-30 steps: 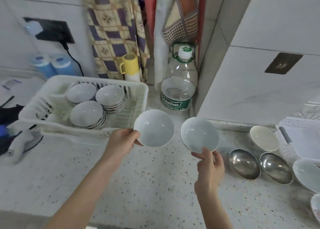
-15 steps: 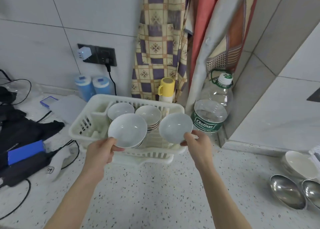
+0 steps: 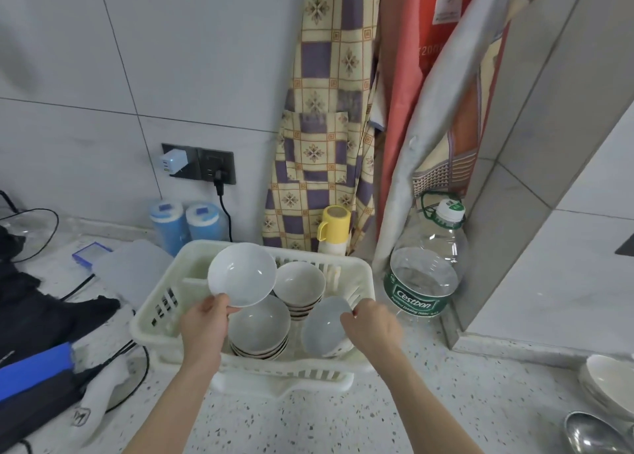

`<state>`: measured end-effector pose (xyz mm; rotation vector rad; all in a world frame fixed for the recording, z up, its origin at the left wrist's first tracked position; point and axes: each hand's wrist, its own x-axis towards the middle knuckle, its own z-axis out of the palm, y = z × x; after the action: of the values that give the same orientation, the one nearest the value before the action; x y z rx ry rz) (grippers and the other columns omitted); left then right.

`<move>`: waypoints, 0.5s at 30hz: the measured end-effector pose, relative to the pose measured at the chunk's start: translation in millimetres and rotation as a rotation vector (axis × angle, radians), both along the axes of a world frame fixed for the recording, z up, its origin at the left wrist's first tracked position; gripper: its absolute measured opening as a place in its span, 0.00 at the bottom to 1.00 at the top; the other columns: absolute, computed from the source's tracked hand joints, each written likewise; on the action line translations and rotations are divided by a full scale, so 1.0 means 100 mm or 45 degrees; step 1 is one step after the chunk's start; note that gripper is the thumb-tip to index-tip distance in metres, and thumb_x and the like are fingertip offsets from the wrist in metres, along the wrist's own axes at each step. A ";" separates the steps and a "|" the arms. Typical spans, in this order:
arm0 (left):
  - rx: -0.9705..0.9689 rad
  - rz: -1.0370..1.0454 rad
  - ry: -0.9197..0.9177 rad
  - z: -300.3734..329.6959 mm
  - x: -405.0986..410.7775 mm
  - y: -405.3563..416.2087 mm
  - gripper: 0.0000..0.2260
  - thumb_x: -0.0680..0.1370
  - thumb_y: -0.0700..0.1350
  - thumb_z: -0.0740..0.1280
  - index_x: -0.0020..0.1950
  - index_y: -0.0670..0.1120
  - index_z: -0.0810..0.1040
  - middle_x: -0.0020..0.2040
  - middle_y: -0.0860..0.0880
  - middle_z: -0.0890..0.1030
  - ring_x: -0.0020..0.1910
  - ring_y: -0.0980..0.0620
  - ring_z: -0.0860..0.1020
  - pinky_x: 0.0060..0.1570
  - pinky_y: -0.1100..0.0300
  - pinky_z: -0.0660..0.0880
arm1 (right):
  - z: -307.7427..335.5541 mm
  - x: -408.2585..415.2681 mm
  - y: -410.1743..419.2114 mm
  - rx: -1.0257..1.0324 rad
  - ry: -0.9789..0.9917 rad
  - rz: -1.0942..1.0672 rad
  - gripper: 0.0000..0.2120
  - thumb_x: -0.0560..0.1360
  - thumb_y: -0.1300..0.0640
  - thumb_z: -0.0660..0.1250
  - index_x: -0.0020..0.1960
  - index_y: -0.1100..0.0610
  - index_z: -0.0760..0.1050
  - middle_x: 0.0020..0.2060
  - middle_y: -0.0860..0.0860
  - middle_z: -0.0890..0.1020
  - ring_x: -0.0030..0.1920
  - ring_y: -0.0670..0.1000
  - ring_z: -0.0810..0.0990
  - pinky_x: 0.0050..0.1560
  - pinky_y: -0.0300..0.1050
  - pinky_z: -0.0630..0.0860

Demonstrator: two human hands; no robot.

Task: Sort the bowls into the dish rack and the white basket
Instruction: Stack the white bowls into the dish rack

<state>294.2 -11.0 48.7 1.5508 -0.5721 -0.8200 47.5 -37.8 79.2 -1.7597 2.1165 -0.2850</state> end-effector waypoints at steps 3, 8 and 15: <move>-0.035 0.048 0.007 -0.08 0.02 -0.05 0.09 0.75 0.42 0.65 0.40 0.41 0.84 0.26 0.55 0.81 0.33 0.52 0.73 0.34 0.57 0.70 | -0.10 0.06 -0.06 0.041 0.082 0.018 0.12 0.73 0.56 0.59 0.33 0.55 0.62 0.28 0.48 0.68 0.26 0.47 0.65 0.26 0.38 0.58; -0.095 0.083 -0.030 -0.15 0.03 -0.06 0.08 0.74 0.40 0.65 0.36 0.43 0.81 0.31 0.49 0.83 0.36 0.48 0.78 0.39 0.52 0.75 | -0.25 0.14 -0.13 0.148 0.022 0.033 0.08 0.74 0.58 0.58 0.37 0.56 0.65 0.31 0.48 0.70 0.29 0.46 0.68 0.25 0.39 0.60; -0.090 0.084 0.029 -0.20 0.02 -0.09 0.07 0.75 0.39 0.66 0.38 0.42 0.82 0.24 0.52 0.76 0.27 0.52 0.70 0.31 0.59 0.70 | -0.39 0.18 -0.10 0.192 -0.016 0.038 0.09 0.69 0.65 0.58 0.33 0.55 0.63 0.31 0.48 0.71 0.35 0.52 0.73 0.29 0.39 0.64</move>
<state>296.5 -20.5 28.5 1.4867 -0.5255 -0.7590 65.1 -47.7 40.5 -1.6965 2.0439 -0.1247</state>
